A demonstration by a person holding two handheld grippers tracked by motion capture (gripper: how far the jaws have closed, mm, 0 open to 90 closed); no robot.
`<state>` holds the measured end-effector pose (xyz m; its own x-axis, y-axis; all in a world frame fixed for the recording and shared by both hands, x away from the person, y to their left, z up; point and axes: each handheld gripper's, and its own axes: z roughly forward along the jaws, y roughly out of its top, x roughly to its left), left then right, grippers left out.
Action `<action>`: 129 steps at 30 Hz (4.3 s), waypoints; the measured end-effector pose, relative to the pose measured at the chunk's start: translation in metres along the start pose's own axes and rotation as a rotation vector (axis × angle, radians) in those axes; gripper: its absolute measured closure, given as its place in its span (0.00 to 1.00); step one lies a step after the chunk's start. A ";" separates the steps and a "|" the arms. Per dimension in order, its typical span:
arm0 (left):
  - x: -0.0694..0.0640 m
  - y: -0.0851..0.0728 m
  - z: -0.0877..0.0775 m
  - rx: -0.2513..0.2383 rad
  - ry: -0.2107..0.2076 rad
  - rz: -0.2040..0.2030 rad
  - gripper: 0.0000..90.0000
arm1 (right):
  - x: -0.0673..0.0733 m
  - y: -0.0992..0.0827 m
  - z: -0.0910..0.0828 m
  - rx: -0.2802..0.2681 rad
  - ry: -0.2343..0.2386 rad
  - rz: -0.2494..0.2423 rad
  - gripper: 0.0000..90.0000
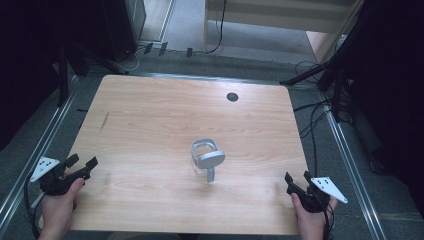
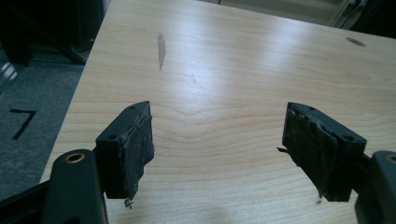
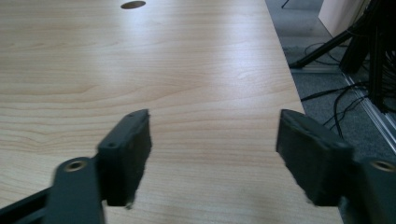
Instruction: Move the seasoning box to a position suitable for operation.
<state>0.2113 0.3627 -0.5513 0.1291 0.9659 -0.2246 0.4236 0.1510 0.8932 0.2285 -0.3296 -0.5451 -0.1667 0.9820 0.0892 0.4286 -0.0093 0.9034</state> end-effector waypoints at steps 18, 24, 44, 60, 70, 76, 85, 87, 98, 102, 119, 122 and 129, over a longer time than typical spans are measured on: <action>-0.072 0.006 0.005 0.075 -0.198 0.109 1.00 | 0.081 0.016 -0.001 -0.017 0.275 0.001 1.00; -0.129 0.010 0.023 0.107 -0.300 0.157 1.00 | 0.121 0.015 0.007 0.008 0.351 -0.009 1.00; -0.237 0.019 0.085 0.159 -0.449 0.206 1.00 | 0.193 0.005 0.026 0.056 0.396 -0.054 1.00; -0.226 0.021 0.080 0.159 -0.450 0.205 1.00 | 0.233 -0.003 0.013 0.016 0.431 -0.045 1.00; -0.232 -0.003 0.039 0.178 -0.513 0.242 1.00 | 0.175 0.041 0.042 -0.012 0.296 -0.003 1.00; -0.268 -0.014 0.035 0.200 -0.596 0.311 1.00 | 0.166 0.051 0.091 0.042 0.344 -0.017 1.00; -0.266 -0.012 0.050 0.211 -0.570 0.301 1.00 | 0.171 0.053 0.086 0.017 0.411 -0.040 1.00; -0.261 -0.010 0.050 0.210 -0.564 0.295 1.00 | 0.171 0.053 0.080 0.015 0.433 -0.039 1.00; -0.229 -0.001 0.055 0.199 -0.489 0.250 1.00 | 0.181 0.052 0.074 0.016 0.443 -0.072 1.00; -0.220 0.003 0.058 0.201 -0.466 0.235 1.00 | 0.182 0.070 0.096 0.016 0.435 -0.071 1.00; -0.200 0.019 0.083 0.186 -0.401 0.187 1.00 | 0.197 0.083 0.122 0.056 0.599 -0.111 1.00; -0.194 0.021 0.089 0.185 -0.390 0.170 1.00 | 0.196 0.080 0.114 0.053 0.603 -0.113 1.00; -0.181 0.029 0.096 0.163 -0.399 0.143 1.00 | 0.201 0.070 0.098 0.054 0.627 -0.123 1.00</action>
<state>0.2863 0.1715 -0.5226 0.5183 0.8132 -0.2648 0.5083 -0.0439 0.8600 0.3119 -0.1146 -0.5051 -0.6983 0.6782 0.2289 0.4143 0.1222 0.9019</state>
